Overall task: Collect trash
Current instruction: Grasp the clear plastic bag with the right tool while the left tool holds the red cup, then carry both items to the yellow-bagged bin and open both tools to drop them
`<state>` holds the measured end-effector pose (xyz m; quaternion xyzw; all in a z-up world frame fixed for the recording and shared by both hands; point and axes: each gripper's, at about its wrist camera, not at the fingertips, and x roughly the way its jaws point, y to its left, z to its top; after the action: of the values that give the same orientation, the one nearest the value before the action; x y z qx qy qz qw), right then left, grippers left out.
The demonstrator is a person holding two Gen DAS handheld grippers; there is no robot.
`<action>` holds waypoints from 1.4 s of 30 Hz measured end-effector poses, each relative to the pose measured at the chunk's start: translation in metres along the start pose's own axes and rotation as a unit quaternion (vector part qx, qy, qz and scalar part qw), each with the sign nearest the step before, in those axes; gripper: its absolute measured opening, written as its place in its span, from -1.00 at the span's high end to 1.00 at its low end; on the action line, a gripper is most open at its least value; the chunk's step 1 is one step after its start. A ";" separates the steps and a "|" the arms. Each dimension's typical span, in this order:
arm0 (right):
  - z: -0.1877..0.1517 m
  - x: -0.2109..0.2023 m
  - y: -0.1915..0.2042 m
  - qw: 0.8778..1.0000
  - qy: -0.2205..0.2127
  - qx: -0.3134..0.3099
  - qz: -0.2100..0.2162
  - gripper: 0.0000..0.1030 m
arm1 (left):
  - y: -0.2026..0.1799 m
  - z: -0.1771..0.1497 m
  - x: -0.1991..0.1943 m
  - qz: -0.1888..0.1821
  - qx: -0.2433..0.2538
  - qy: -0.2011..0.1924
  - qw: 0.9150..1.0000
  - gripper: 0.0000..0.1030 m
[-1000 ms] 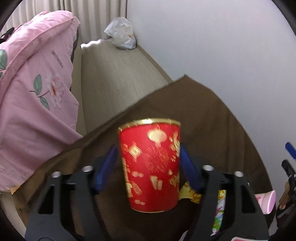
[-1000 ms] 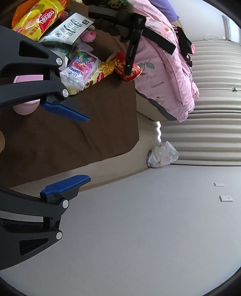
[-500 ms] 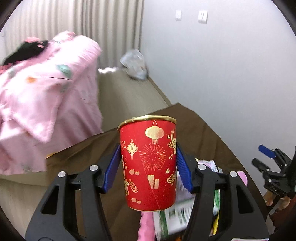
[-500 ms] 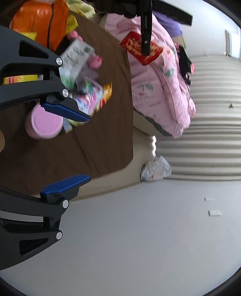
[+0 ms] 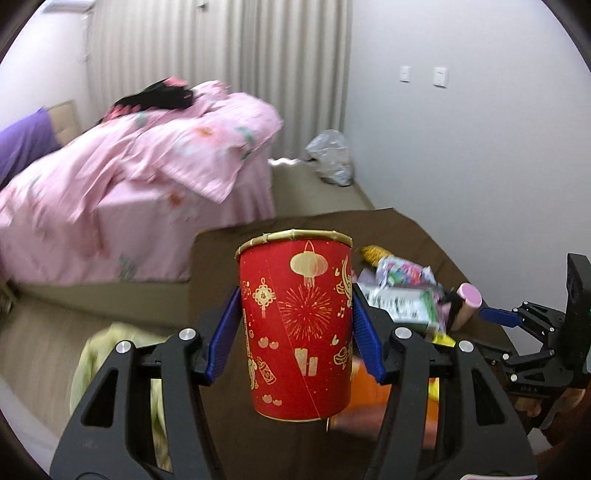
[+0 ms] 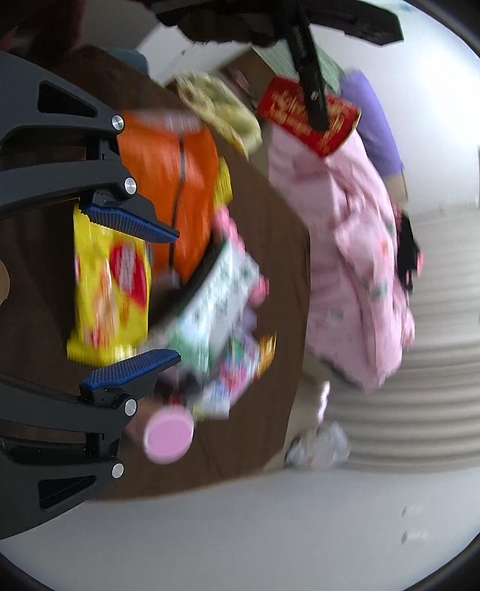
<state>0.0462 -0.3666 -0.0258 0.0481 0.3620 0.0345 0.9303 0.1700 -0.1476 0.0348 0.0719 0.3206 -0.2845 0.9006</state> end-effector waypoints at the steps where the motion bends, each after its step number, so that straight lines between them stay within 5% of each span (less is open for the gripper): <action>1: -0.001 -0.002 0.012 1.000 0.000 -0.008 0.019 -0.10 | 0.004 -0.009 -0.010 0.004 -0.014 0.000 1.000 -0.06; 6: -0.013 -0.008 0.068 0.993 -0.002 -0.048 0.112 -0.10 | 0.020 -0.059 -0.046 0.032 -0.070 -0.004 0.997 -0.07; 13: -0.028 0.013 0.128 0.983 -0.004 -0.180 0.021 0.10 | 0.047 -0.110 -0.078 0.054 -0.124 -0.005 0.991 -0.07; 16: -0.029 0.026 0.134 0.975 0.018 -0.223 -0.016 0.58 | 0.060 -0.124 -0.091 0.067 -0.136 -0.008 0.988 -0.07; 20: -0.009 0.021 0.122 0.979 0.030 -0.196 0.036 0.70 | 0.073 -0.140 -0.103 0.084 -0.146 -0.023 0.986 -0.08; 30: 0.057 -0.029 0.123 0.983 -0.033 -0.155 0.094 0.74 | 0.085 -0.153 -0.104 0.066 -0.182 -0.030 0.981 -0.08; 42: 0.071 -0.036 0.146 0.976 -0.048 -0.165 0.132 0.74 | 0.100 -0.147 -0.117 0.077 -0.185 -0.057 0.978 -0.08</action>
<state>0.0635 -0.2297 0.0675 -0.0573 0.2968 0.2139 0.9289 0.0735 0.0358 -0.0136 -0.0877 0.3096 -0.1539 0.9342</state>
